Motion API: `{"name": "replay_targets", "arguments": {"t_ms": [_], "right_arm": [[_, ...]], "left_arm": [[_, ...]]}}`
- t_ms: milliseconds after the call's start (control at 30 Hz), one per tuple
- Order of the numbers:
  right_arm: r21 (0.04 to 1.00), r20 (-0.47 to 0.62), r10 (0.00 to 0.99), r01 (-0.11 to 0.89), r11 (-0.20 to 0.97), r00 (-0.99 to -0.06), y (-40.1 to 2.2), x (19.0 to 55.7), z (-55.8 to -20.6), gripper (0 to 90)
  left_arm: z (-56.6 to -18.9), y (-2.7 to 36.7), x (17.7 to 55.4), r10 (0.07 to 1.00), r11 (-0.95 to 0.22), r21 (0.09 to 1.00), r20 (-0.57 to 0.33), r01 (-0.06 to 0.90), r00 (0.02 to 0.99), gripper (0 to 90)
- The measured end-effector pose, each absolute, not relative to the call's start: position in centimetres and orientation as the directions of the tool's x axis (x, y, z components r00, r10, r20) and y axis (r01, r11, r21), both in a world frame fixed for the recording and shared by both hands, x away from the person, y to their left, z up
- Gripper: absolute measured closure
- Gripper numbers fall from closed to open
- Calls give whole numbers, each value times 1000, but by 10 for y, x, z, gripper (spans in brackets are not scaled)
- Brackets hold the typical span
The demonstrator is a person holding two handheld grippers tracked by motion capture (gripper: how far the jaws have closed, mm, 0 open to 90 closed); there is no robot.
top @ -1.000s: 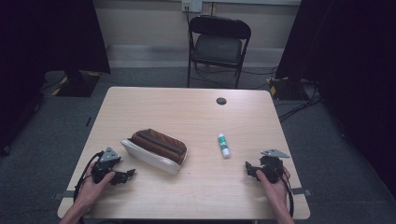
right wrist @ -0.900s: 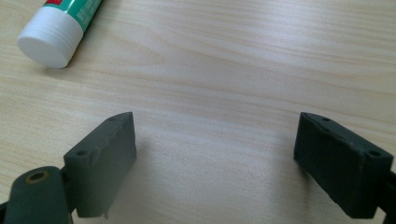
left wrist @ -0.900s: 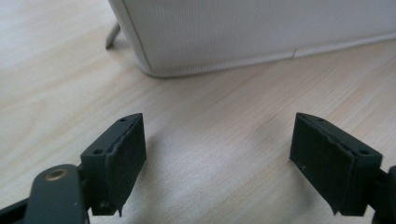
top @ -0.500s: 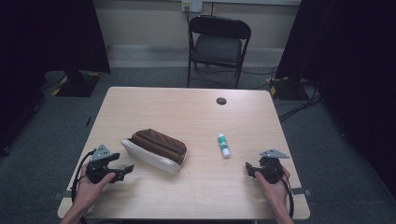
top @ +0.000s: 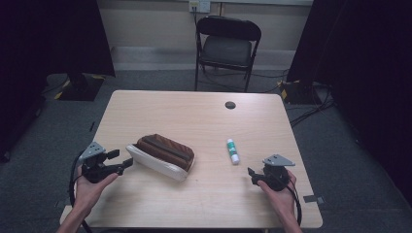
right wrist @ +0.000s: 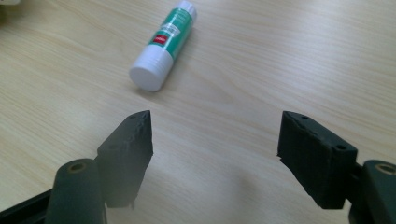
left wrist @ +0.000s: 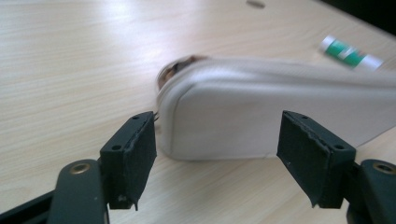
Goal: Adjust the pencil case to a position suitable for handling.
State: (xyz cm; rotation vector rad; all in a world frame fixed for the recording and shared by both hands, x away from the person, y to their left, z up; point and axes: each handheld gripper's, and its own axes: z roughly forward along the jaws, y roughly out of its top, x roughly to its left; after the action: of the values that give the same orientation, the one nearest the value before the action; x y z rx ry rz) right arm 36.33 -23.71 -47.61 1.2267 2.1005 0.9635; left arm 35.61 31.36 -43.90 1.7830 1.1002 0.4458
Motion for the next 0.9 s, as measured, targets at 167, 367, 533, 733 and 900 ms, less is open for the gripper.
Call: {"name": "replay_targets", "arguments": {"t_ms": [167,367,533,733,900], "right_arm": [[774,-54,906,555,304,-420,-251,366,-485,245],[758,-58,918,581,296,-392,-260,367,-489,206],[744,-56,917,596,302,-394,-261,369,-493,188],[730,-50,919,613,301,-392,-259,371,-497,173],[736,-20,921,618,276,-388,-260,371,-499,173]], "left_arm": [[-424,305,353,815,-123,883,-171,453,554,319],[-421,295,357,810,-120,876,-185,467,557,324],[-423,289,364,811,-109,863,-210,493,546,258],[-423,286,375,832,-63,857,-238,512,501,225],[-415,285,379,839,-16,870,-257,493,479,223]]}}
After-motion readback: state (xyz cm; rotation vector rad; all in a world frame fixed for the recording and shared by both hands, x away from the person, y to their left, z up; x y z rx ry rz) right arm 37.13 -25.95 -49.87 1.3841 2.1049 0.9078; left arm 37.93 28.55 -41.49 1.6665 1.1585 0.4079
